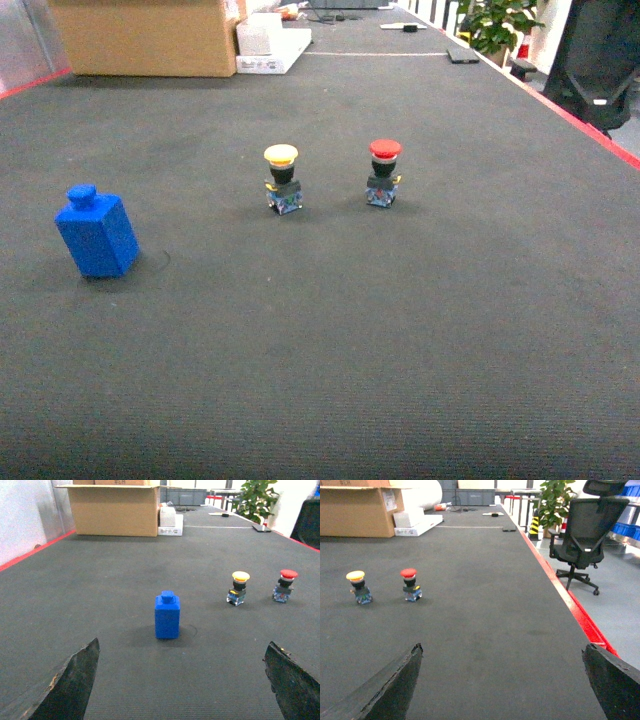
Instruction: Pick blue part to blue bin on bottom shelf
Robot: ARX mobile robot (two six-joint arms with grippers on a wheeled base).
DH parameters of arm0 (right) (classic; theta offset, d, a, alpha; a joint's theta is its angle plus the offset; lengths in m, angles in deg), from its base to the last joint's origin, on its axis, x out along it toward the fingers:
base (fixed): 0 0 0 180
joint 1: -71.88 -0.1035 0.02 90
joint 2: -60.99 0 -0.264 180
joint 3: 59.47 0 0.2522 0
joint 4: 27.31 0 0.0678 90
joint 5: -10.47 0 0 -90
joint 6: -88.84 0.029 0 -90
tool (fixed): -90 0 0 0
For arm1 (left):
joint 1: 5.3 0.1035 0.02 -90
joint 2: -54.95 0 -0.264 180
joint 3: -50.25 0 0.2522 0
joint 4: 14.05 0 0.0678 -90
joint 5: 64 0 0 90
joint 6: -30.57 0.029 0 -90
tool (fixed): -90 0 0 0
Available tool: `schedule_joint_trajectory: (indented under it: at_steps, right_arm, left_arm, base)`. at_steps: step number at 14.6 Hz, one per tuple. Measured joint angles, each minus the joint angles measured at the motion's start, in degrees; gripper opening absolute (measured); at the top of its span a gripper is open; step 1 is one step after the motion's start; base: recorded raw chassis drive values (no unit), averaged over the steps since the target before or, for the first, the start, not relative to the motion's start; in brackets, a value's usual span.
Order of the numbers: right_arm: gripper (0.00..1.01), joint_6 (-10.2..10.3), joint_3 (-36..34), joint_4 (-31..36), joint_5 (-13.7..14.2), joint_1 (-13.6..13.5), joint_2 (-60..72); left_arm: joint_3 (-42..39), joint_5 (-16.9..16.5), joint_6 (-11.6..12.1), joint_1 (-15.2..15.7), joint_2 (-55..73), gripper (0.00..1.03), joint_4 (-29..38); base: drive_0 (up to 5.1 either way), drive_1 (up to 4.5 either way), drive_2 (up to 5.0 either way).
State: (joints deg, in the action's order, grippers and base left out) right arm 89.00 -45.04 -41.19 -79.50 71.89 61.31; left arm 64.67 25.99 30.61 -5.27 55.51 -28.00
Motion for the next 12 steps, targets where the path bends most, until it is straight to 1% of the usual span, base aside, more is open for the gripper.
schedule_joint_trajectory:
  at_steps: [11, 12]
  right_arm:
    - [0.98, 0.0, 0.0, -0.2, 0.0, 0.0, 0.0]
    - [0.98, 0.0, 0.0, -0.2, 0.0, 0.0, 0.0]
  left_arm:
    - [0.0, 0.0, 0.0, 0.0, 0.0, 0.98, -0.1]
    - [0.7, 2.8, -1.1, -1.0, 0.7, 0.98, -3.1]
  base:
    - [0.0, 0.0, 0.0]
    - [0.0, 0.0, 0.0]
